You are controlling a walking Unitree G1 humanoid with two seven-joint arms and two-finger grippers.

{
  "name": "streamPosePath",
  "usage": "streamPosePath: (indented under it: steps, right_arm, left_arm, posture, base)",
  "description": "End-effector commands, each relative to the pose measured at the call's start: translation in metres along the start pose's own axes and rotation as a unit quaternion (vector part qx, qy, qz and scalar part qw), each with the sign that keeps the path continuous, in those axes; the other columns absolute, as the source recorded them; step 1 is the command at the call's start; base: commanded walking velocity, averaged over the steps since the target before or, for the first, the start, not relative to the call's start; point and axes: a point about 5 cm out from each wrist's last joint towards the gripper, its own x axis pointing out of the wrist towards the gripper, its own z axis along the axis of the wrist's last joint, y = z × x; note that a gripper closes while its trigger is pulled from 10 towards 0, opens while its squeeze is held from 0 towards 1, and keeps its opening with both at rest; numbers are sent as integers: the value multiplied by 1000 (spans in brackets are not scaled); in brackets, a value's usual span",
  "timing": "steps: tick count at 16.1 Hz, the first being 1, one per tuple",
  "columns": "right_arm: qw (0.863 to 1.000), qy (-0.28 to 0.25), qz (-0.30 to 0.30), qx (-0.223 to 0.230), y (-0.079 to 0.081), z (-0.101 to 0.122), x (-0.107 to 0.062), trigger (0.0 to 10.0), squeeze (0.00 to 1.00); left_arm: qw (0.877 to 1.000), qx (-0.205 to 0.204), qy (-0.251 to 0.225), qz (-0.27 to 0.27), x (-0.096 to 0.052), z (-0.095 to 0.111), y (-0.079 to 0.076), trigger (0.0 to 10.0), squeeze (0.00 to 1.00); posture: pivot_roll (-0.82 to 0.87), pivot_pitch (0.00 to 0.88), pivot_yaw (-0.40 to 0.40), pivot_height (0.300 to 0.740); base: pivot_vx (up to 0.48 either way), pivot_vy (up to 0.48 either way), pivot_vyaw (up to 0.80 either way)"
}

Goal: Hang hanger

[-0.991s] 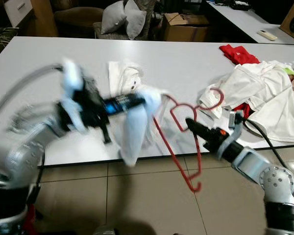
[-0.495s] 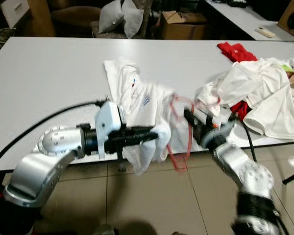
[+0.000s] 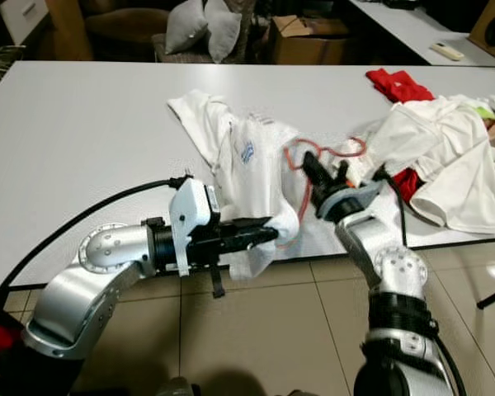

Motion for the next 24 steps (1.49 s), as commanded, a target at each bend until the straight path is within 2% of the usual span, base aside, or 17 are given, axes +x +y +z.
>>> streamPosePath:
  steps: [1,4,5,6,7,8,11,12,14,15,17,18,19,20,21,24]
  right_arm:
    - [1000,-11,13,14,9,1,5,10000,0]
    - [999,-33,5,26,7,11,6,10000,0]
    - [999,-40,4,34,6,14,7,10000,0]
    - [999,-40,3,33,6,13,9,10000,0]
    - [999,-37,0,29,5,9,12,10000,0]
    - [998,-39,1,39,6,7,13,10000,0]
    - [999,-36,0,40,7,3,15,10000,0]
    - [999,-26,-7,21,5,0,14,10000,0]
    - [999,-34,-7,22,4,1,12,10000,0]
    - [999,-42,1,30,6,4,11,10000,0]
    - [998,-47,10,34,13,7,13,10000,0]
    - [998,-48,12,34,15,8,14,10000,0]
    - [998,-51,19,34,19,10,16,10000,0]
    - [998,-53,26,36,23,12,17,10000,0]
    - [997,-55,29,38,24,13,18,10000,0]
    - [997,-57,31,32,26,16,18,10000,0]
  left_arm:
    - [1000,-6,-6,9,-4,-1,1,0,0]
    - [1000,-15,6,11,-19,-3,7,0,0]
    - [1000,-16,6,-1,-17,-1,4,0,0]
    - [1000,-15,-4,-18,-9,2,0,0,0]
    - [999,-13,-27,-43,7,6,-7,0,0]
    - [998,-12,-33,-55,16,8,-9,0,0]
    - [999,11,-21,-43,40,3,-5,0,0]
    - [999,14,-39,-21,48,9,3,0,0]
    - [998,14,-53,-39,55,16,1,0,0]
    - [997,17,-47,-53,58,14,-3,0,0]
    - [995,68,25,-75,67,-6,-10,0,0]
    - [993,78,38,-77,68,-10,-11,0,0]
    - [987,110,81,-81,68,-21,-10,10000,0]
    - [985,117,100,-82,67,-27,-9,10000,729]
    - [990,88,80,-72,67,-23,-8,10000,1000]
    - [994,62,55,-75,68,-18,-12,10000,1000]
  posture:
    - [16,50,-61,740]
    - [20,47,-65,740]
    - [30,46,-70,740]
    - [31,46,-70,740]
    - [32,44,-70,740]
    - [32,42,-66,740]
    - [23,38,-54,740]
    - [18,37,-49,740]
    - [19,35,-43,740]
    - [19,35,-44,740]
    - [12,34,-42,740]
    - [11,34,-42,740]
    - [13,36,-43,740]
    - [13,37,-46,740]
    - [13,39,-48,740]
    - [18,38,-53,740]
  base:
    - [0,0,0]
    - [0,0,0]
    - [0,0,0]
    - [0,0,0]
    - [0,0,0]
    - [0,0,0]
    - [0,0,0]
    - [0,0,0]
    - [0,0,0]
    - [0,0,0]
    - [0,0,0]
    - [0,0,0]
    - [0,0,0]
    - [0,0,0]
    - [0,0,0]
    - [0,0,0]
